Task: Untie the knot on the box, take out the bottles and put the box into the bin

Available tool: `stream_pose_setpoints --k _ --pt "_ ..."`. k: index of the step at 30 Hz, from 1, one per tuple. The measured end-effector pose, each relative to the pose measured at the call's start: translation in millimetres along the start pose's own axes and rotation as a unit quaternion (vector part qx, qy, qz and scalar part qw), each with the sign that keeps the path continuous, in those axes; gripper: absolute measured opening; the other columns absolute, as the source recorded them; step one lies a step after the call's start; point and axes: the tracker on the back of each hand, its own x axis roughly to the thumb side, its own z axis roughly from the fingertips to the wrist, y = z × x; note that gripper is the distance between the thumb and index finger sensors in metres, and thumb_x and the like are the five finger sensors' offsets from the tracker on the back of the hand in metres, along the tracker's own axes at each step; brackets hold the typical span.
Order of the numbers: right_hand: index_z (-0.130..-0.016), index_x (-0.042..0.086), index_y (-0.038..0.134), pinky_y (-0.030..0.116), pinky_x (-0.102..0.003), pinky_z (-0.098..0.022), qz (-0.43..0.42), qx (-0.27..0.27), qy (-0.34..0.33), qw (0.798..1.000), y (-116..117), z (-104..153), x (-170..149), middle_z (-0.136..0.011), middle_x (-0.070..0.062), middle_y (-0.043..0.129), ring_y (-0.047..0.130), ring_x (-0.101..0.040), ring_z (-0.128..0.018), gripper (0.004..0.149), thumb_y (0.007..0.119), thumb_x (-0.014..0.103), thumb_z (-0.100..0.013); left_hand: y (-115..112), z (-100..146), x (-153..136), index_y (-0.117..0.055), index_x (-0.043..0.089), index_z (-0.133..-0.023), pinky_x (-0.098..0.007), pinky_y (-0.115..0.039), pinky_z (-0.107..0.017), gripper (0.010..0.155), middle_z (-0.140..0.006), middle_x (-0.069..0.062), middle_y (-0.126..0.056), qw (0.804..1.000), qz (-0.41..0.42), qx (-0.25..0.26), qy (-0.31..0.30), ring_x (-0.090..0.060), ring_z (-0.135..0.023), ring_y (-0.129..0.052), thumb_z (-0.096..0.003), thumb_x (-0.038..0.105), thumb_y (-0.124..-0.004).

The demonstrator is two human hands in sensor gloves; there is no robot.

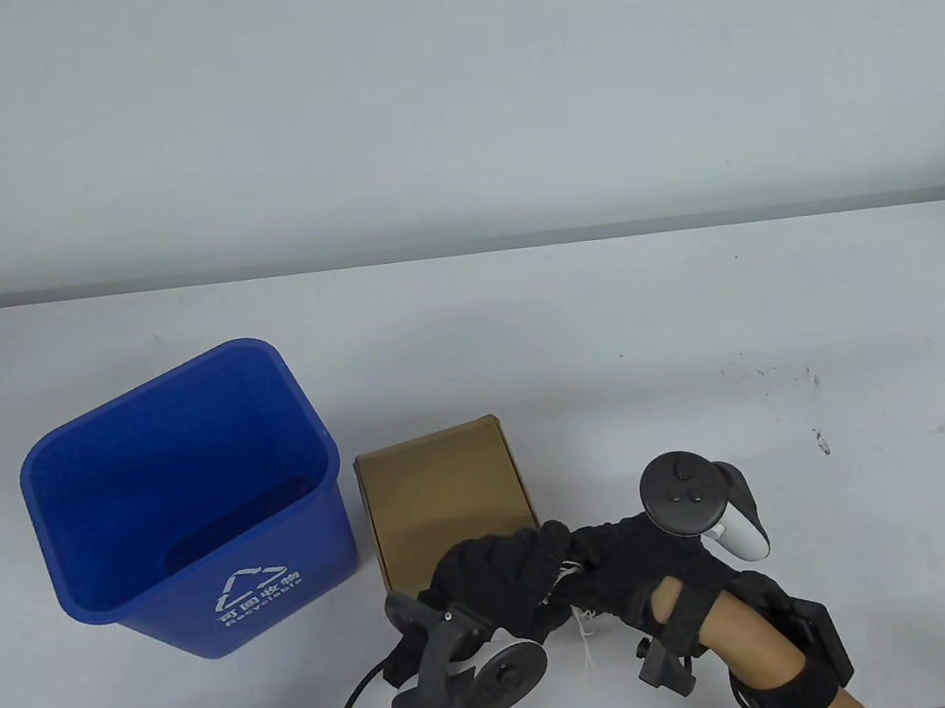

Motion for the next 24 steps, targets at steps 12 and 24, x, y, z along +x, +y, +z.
stream_pose_setpoints --k 12,24 --pt "-0.082 0.006 0.085 0.087 -0.038 -0.031 -0.001 -0.001 0.030 1.000 4.2 -0.4 -6.0 -0.076 -0.019 0.087 0.099 -0.023 -0.046 0.052 0.085 0.043 -0.045 2.5 0.8 2.2 -0.094 0.017 -0.084 -0.046 -0.092 -0.040 0.054 -0.055 -0.002 -0.108 0.998 -0.026 0.035 0.035 -0.024 -0.037 -0.110 -0.0376 0.043 -0.100" --pt "-0.089 0.004 0.077 0.080 -0.049 -0.042 0.080 -0.137 0.041 0.987 -22.0 6.9 -18.8 -0.088 -0.023 0.075 0.091 -0.037 -0.062 0.056 0.078 0.041 -0.048 11.8 4.9 -25.9 -0.098 0.026 -0.079 -0.047 -0.090 -0.044 0.041 -0.057 0.001 -0.108 0.996 -0.002 0.034 0.077 -0.025 -0.042 -0.109 -0.0415 0.042 -0.096"
